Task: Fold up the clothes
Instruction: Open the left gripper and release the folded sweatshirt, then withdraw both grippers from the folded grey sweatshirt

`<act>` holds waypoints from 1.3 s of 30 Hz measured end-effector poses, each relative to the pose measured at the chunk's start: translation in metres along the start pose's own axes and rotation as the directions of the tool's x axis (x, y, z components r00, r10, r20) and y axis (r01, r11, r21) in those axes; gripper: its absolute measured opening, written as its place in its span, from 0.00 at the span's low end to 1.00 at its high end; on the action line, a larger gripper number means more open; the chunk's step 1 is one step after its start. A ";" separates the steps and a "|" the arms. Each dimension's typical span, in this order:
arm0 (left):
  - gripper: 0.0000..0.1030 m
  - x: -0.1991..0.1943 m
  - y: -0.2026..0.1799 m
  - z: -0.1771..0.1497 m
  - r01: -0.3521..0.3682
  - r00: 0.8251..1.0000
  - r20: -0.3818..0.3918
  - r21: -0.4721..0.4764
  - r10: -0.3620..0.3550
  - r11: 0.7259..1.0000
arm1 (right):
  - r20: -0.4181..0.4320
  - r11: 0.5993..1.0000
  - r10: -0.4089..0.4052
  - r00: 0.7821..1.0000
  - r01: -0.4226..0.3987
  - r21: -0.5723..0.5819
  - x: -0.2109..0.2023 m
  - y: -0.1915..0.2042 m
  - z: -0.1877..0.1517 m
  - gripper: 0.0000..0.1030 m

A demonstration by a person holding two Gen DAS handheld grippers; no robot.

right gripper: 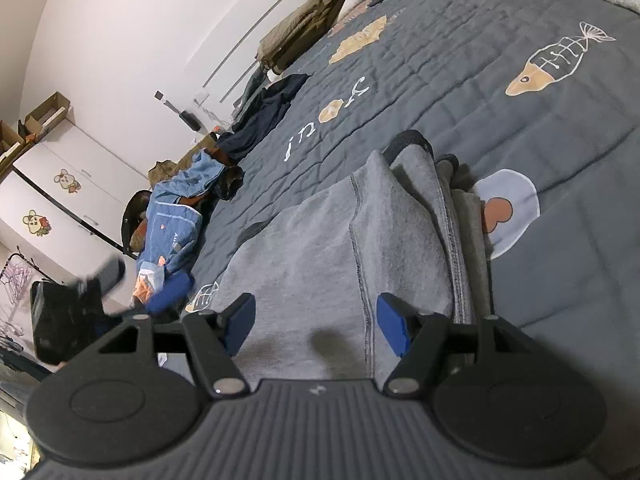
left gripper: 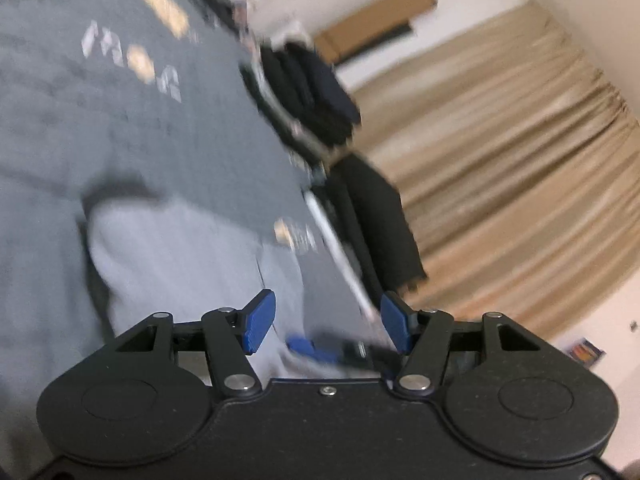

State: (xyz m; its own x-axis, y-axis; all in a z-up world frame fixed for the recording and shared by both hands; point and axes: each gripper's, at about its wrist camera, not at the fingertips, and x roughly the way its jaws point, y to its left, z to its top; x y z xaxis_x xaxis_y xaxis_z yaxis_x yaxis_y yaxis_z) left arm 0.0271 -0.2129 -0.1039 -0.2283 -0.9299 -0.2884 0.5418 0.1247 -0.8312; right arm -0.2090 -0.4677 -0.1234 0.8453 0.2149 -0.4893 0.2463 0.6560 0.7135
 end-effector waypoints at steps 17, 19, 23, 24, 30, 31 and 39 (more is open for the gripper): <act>0.71 0.017 0.026 -0.016 -0.077 0.996 -0.053 -0.045 0.075 0.996 | -0.004 1.000 0.005 1.000 -0.004 0.012 -0.009 -0.002 0.006 0.65; 0.78 0.013 0.014 -0.018 -0.049 0.998 -0.043 -0.026 0.048 0.998 | -0.007 0.999 0.037 0.999 -0.037 0.013 -0.015 0.002 0.005 0.65; 0.78 0.012 -0.001 -0.030 -0.017 0.998 -0.064 -0.009 0.016 1.000 | -0.042 0.994 0.104 0.994 -0.104 0.021 -0.023 0.009 0.000 0.65; 0.78 0.013 -0.001 -0.034 -0.018 0.997 -0.074 -0.013 0.017 1.000 | -0.053 0.993 0.114 0.992 -0.114 0.014 -0.025 0.011 -0.003 0.65; 0.78 0.012 0.007 -0.051 -0.053 0.995 -0.087 -0.036 0.050 0.998 | -0.148 0.997 0.077 0.986 -0.079 -0.003 -0.019 0.007 -0.018 0.64; 0.78 0.011 0.008 -0.053 -0.057 0.995 -0.088 -0.035 0.053 0.998 | -0.162 0.997 0.073 0.984 -0.073 0.007 -0.016 0.003 -0.019 0.64; 0.78 0.001 0.012 -0.081 -0.106 0.988 -0.120 -0.091 0.094 0.990 | -0.176 0.997 0.067 0.982 -0.059 0.049 -0.034 -0.010 -0.024 0.63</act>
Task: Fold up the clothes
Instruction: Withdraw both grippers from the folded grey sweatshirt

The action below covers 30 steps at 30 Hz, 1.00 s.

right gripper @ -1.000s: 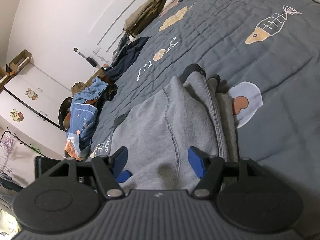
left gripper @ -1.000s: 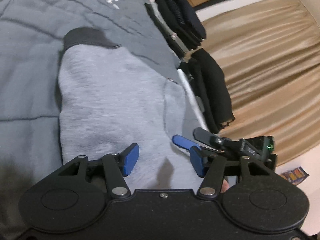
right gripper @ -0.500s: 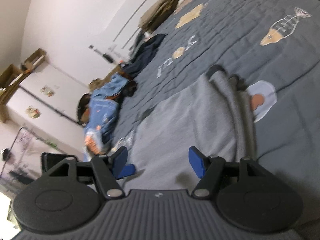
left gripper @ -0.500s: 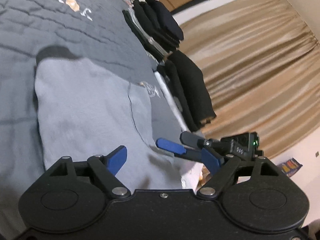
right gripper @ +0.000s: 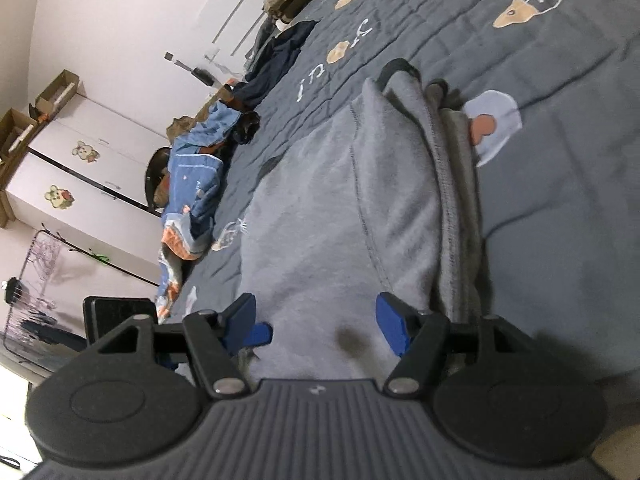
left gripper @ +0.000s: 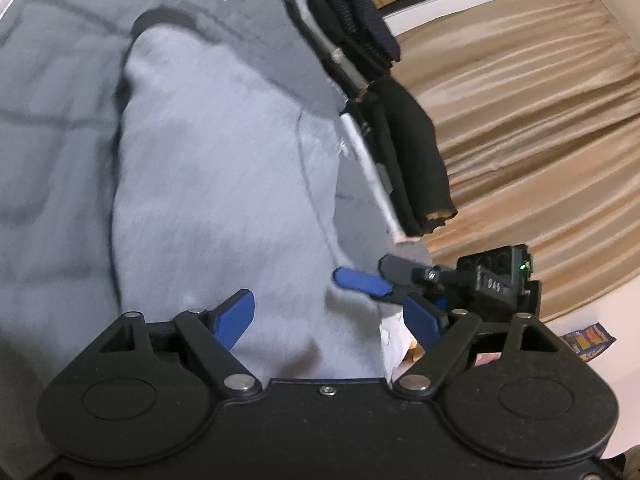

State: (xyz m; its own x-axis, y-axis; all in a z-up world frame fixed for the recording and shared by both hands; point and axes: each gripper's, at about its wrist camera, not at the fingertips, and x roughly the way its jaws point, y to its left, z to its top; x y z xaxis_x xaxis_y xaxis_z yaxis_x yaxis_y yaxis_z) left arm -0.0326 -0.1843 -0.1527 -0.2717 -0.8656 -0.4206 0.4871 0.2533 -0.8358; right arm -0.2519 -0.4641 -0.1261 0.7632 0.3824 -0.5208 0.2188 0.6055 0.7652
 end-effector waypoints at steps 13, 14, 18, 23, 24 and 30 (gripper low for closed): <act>0.78 -0.013 -0.006 -0.054 -0.120 0.991 -0.064 -0.006 0.119 0.993 | 0.019 0.999 -0.023 1.000 0.024 -0.021 -0.007 -0.004 -0.006 0.62; 0.78 -0.014 -0.008 -0.058 -0.130 0.989 -0.063 0.001 0.130 0.991 | 0.020 0.999 -0.024 1.000 0.024 -0.020 -0.007 -0.003 -0.006 0.62; 0.79 -0.029 -0.033 -0.072 -0.236 0.972 0.032 0.142 0.234 0.961 | 0.048 0.999 -0.033 0.998 0.033 -0.007 -0.013 0.002 -0.008 0.62; 0.76 -0.030 -0.069 -0.100 -0.498 0.867 0.201 0.411 0.456 0.764 | 0.091 0.997 -0.075 0.993 0.077 -0.020 -0.029 0.014 -0.016 0.65; 0.75 -0.029 -0.074 -0.107 -0.545 0.837 0.239 0.445 0.492 0.710 | 0.100 0.996 -0.084 0.991 0.087 -0.025 -0.032 0.016 -0.019 0.65; 0.68 -0.015 -0.087 -0.134 -0.620 0.758 0.324 0.629 0.566 0.469 | 0.126 0.992 -0.121 0.985 0.122 -0.007 -0.044 0.018 -0.034 0.65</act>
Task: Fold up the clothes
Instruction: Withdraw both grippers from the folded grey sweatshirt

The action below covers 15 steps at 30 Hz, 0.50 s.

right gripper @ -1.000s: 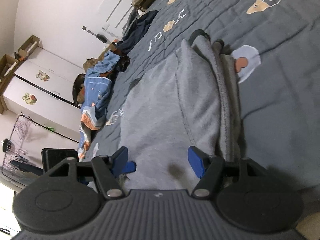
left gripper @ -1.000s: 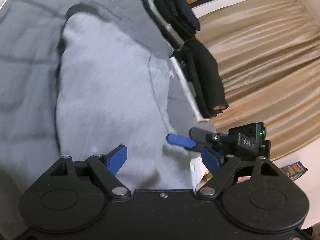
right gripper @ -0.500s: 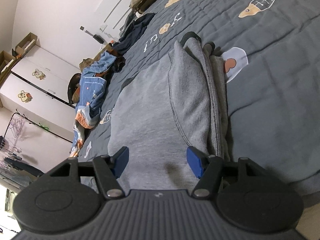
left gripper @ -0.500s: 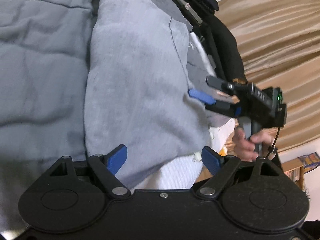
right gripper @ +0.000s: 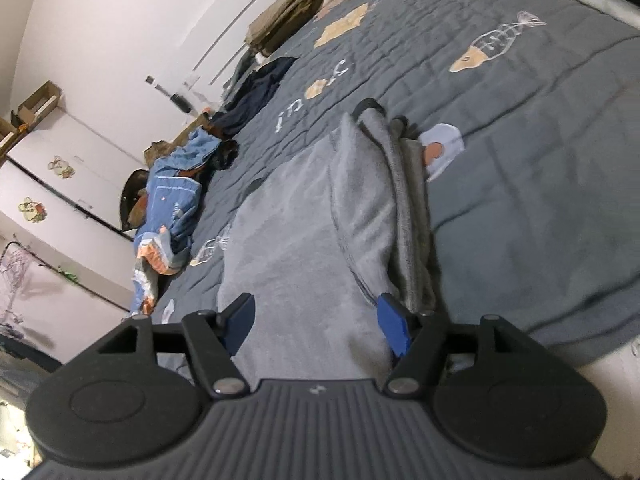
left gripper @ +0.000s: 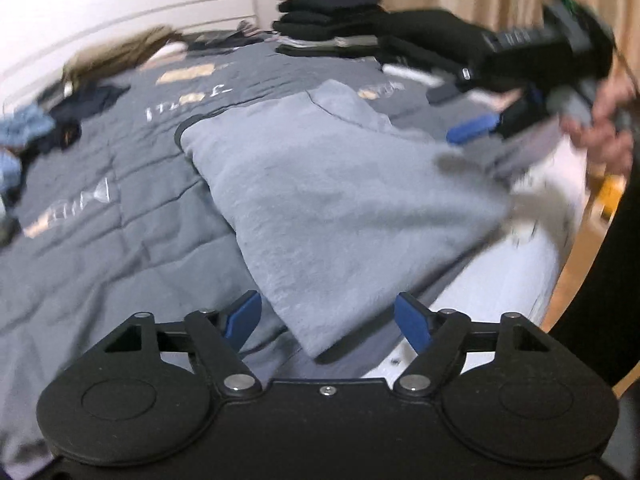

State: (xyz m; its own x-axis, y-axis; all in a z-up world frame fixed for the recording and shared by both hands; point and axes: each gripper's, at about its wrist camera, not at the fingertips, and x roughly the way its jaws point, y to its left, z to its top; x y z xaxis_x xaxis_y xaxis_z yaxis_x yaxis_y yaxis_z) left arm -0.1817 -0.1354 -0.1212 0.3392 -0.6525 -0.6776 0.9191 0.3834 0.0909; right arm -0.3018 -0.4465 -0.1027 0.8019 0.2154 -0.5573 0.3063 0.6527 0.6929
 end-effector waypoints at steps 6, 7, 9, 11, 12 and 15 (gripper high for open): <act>0.54 0.010 -0.029 -0.009 -0.078 0.997 0.011 0.236 0.077 0.969 | 0.023 1.000 -0.003 1.000 0.003 0.018 -0.009 0.000 -0.014 0.65; 0.48 0.012 -0.034 -0.011 -0.088 0.996 0.014 0.273 0.087 0.958 | 0.031 1.000 0.001 1.000 -0.001 0.018 -0.011 0.001 -0.015 0.65; 0.39 0.016 -0.038 -0.014 -0.106 0.994 0.017 0.313 0.106 0.944 | 0.042 1.000 0.008 0.999 -0.009 0.027 -0.014 0.003 -0.018 0.65; 0.35 0.019 -0.039 -0.016 -0.120 0.993 0.020 0.336 0.120 0.934 | 0.063 1.000 0.019 0.998 -0.020 0.010 -0.017 0.009 -0.025 0.65; 0.35 0.019 -0.039 -0.016 -0.124 0.992 0.022 0.338 0.124 0.933 | 0.074 1.000 0.025 0.997 -0.025 0.000 -0.019 0.012 -0.028 0.65; 0.27 0.019 -0.039 -0.016 -0.131 0.991 0.030 0.343 0.129 0.930 | 0.063 0.997 0.063 0.996 -0.061 -0.043 -0.018 0.023 -0.036 0.66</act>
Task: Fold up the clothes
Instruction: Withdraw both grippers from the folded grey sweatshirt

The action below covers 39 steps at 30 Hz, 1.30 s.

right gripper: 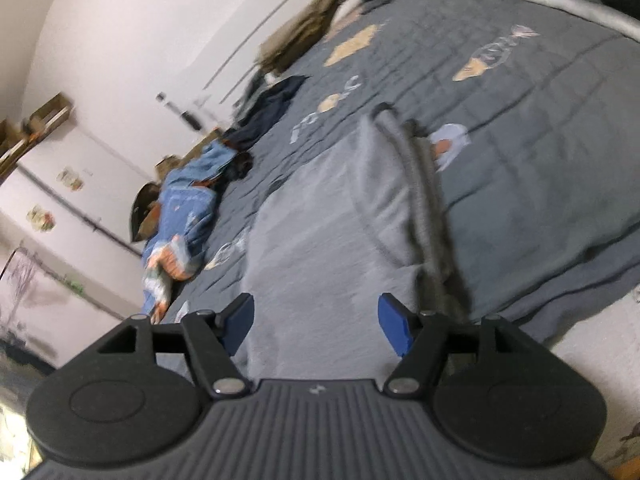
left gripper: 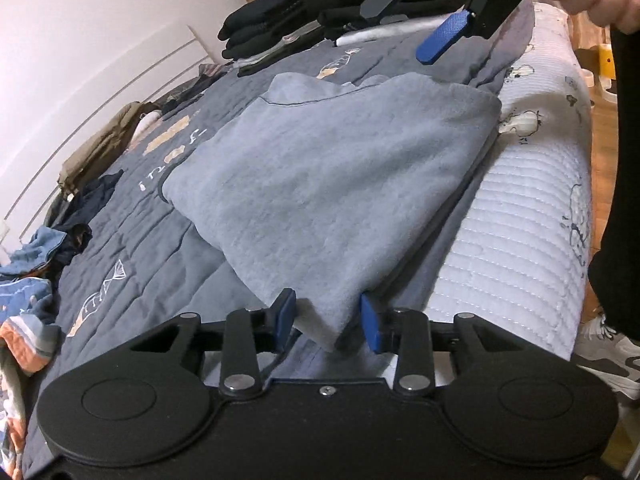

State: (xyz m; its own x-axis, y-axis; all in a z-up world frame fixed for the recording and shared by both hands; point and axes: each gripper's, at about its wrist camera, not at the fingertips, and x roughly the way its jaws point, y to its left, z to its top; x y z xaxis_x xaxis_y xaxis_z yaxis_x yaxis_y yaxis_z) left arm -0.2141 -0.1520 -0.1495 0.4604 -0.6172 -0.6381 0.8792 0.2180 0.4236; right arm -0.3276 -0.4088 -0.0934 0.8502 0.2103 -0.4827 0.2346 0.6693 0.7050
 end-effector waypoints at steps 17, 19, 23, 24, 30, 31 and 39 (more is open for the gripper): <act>0.11 -0.021 0.033 0.000 0.121 0.991 -0.031 -0.150 -0.127 0.981 | -0.191 0.976 -0.217 0.957 0.216 -0.027 0.038 -0.012 -0.019 0.69; 0.11 -0.027 0.040 0.002 0.165 0.986 0.010 -0.208 -0.166 0.964 | -0.167 0.978 -0.207 0.964 0.206 -0.024 0.031 -0.008 -0.018 0.69; 0.47 -0.035 0.054 0.007 0.238 0.971 0.095 -0.323 -0.219 0.916 | -0.096 0.990 -0.138 0.986 0.136 -0.027 0.019 0.001 -0.015 0.69; 0.53 -0.036 0.057 0.008 0.244 0.969 0.113 -0.349 -0.218 0.905 | -0.089 0.994 -0.111 0.990 0.109 -0.029 0.018 0.003 -0.014 0.69; 0.67 -0.037 0.069 0.012 0.222 0.974 0.143 -0.455 -0.175 0.862 | -0.188 0.980 -0.195 0.963 0.185 -0.070 0.046 0.004 -0.023 0.70; 0.70 -0.037 0.069 0.013 0.210 0.977 0.137 -0.461 -0.165 0.862 | -0.212 0.973 -0.229 0.950 0.219 -0.074 0.052 0.001 -0.025 0.70; 0.93 -0.043 0.064 0.018 0.195 0.979 0.145 -0.486 -0.142 0.852 | -0.191 0.974 -0.223 0.956 0.210 -0.085 0.050 0.006 -0.029 0.87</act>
State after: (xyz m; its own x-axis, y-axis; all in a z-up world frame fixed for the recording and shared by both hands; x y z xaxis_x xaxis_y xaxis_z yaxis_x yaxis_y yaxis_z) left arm -0.1800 -0.1252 -0.0828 0.3086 -0.7449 -0.5916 0.8982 0.4329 -0.0766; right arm -0.2971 -0.3738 -0.1284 0.6706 0.1876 -0.7177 0.3672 0.7567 0.5409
